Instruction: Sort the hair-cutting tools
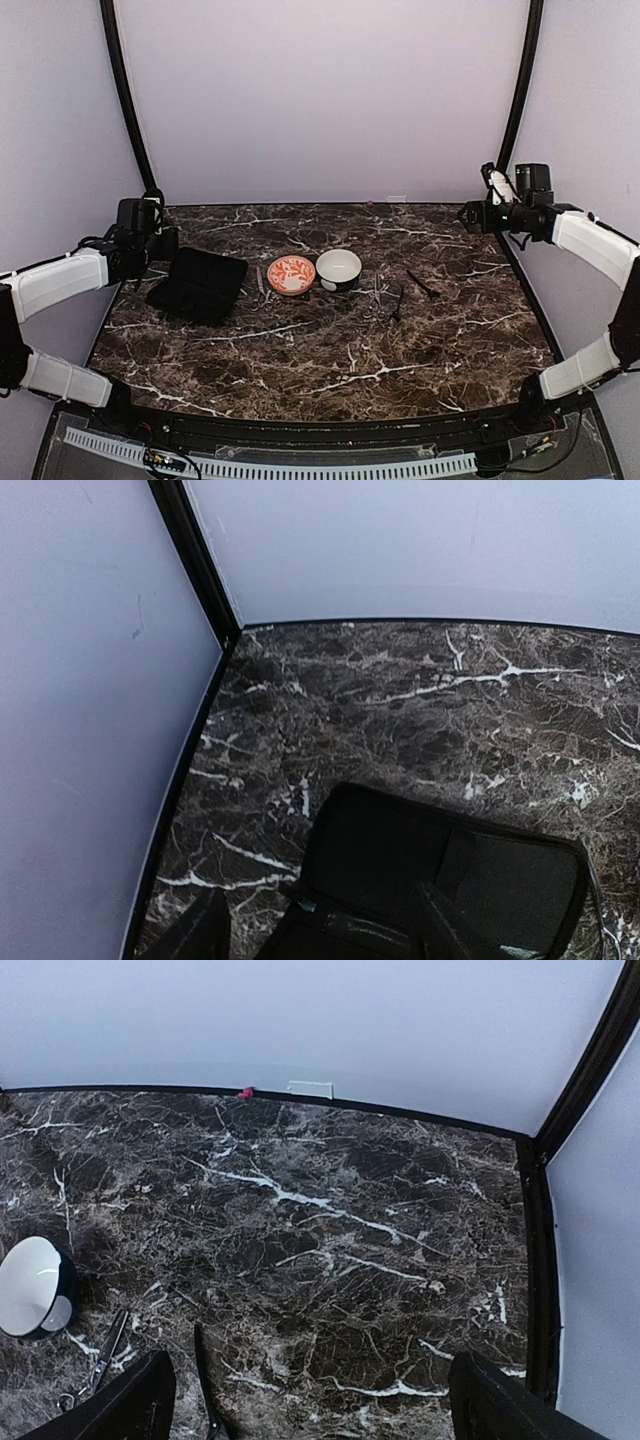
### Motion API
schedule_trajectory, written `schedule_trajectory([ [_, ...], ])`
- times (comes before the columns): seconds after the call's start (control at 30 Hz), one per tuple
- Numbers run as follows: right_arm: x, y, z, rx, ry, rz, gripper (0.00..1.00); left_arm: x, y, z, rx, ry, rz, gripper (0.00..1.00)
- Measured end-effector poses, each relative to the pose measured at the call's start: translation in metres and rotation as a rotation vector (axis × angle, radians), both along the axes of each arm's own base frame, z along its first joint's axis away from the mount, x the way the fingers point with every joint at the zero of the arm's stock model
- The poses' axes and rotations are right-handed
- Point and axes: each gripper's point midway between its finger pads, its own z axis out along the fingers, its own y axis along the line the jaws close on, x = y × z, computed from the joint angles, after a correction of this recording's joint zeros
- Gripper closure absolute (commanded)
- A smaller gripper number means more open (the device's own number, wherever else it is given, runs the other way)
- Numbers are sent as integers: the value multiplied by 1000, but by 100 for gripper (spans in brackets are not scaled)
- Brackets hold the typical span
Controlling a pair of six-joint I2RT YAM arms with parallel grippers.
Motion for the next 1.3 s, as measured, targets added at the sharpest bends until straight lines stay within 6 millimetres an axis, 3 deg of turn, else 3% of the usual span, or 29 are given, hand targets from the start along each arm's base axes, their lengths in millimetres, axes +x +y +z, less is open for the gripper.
schedule_trajectory([
  [0.13,-2,3,-19,27,39,34,1,2,4,-34,-42,134,-4,19],
  [0.23,-5,9,-32,47,72,77,1,11,10,-54,-86,229,1,19],
  [0.47,-21,40,-49,154,126,258,1,31,33,-87,-156,419,50,44],
  [0.6,-28,53,-46,195,118,344,1,40,43,-102,-148,513,71,47],
  [0.83,-38,63,-50,232,120,416,1,15,47,-142,-135,729,91,50],
  [1.0,-41,66,-52,233,107,446,1,-2,52,-149,-109,804,114,55],
  [1.2,-46,68,-55,224,101,466,1,-14,62,-153,-66,837,163,72],
  [1.3,-47,68,-53,226,96,475,1,-21,63,-158,-63,856,174,85],
])
